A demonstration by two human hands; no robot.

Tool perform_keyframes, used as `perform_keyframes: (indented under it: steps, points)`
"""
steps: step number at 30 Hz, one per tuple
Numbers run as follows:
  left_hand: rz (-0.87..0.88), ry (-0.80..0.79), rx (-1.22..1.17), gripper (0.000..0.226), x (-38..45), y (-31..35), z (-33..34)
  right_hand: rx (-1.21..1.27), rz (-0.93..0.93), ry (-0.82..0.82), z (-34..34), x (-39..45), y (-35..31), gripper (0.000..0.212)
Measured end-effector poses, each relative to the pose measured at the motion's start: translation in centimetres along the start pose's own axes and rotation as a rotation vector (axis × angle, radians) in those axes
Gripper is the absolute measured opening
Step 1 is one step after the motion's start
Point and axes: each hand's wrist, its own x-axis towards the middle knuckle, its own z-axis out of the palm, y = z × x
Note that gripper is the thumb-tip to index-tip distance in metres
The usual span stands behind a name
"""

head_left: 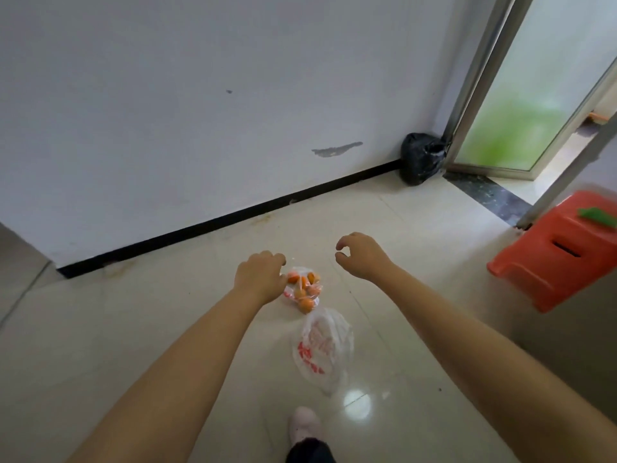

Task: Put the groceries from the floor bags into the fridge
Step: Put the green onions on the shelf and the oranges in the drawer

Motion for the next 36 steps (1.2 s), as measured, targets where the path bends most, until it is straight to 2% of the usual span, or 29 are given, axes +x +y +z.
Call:
perform_keyframes:
  steps: [5, 14, 20, 24, 30, 33, 36]
  points:
    - [0.071, -0.163, 0.076, 0.038, 8.5, -4.4, 0.0, 0.084, 0.157, -0.106, 2.5, 8.3, 0.4, 0.031]
    - [0.248, -0.261, 0.104, 0.038, 25.3, -12.5, -0.5, 0.101, 0.353, -0.185, 6.8, 22.7, -2.1, 0.032]
    - [0.517, -0.349, 0.221, 0.037, 39.9, -17.6, 0.9, 0.164, 0.646, -0.156, 12.0, 33.1, -3.7, 0.034]
    - [0.666, -0.428, 0.304, 0.041, 46.8, -19.6, 2.9, 0.247, 0.815, -0.217, 16.7, 37.4, -5.6, 0.033]
    - [0.78, -0.504, 0.412, 0.041, 54.3, -20.9, 10.1, 0.3, 0.893, -0.239, 24.4, 41.6, -4.4, 0.028]
    - [0.815, -0.503, 0.43, 0.043, 56.8, -21.5, 15.8, 0.316, 0.926, -0.252, 29.8, 43.8, -1.3, 0.029]
    - [0.847, -0.478, 0.426, 0.034, 59.2, -22.3, 22.8, 0.309, 0.933, -0.242, 36.5, 45.8, 2.5, 0.033]
